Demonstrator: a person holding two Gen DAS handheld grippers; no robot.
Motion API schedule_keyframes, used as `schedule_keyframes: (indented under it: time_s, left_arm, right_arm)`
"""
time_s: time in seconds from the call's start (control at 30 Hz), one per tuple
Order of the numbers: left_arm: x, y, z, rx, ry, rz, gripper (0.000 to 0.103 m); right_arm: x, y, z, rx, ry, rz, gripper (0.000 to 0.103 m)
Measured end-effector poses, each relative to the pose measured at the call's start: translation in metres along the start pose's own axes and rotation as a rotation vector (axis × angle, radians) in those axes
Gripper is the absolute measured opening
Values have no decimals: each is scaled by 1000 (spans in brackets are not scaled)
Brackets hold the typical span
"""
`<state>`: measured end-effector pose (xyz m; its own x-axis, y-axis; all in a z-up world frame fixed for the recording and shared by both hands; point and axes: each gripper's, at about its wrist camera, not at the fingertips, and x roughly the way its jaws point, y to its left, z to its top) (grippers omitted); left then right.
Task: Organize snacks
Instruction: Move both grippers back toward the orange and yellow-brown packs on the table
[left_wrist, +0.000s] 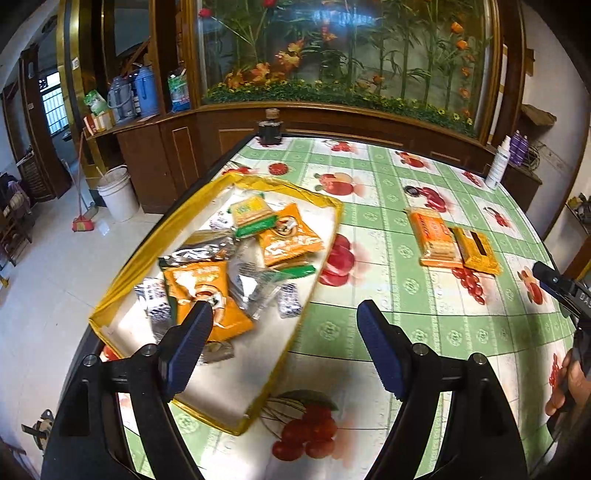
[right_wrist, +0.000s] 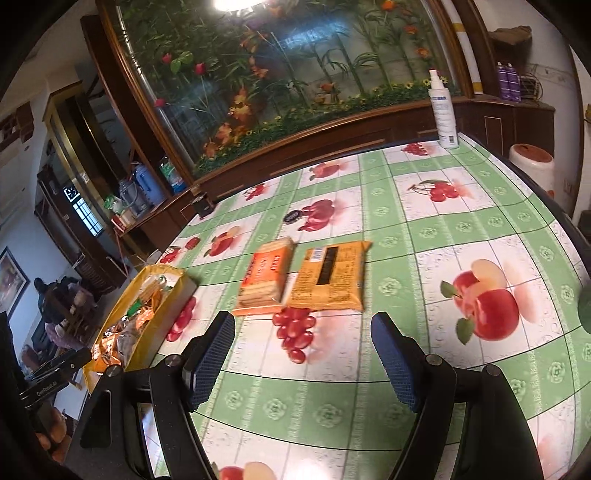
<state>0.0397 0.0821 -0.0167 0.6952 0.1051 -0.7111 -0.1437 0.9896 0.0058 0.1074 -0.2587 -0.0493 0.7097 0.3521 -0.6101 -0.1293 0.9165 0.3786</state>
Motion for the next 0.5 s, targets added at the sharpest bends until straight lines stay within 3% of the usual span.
schedule_keyframes:
  time_s: [0.5]
  left_arm:
    - [14, -37, -6, 21, 83, -70, 80]
  right_arm:
    - [13, -3, -4, 37, -10, 27, 78]
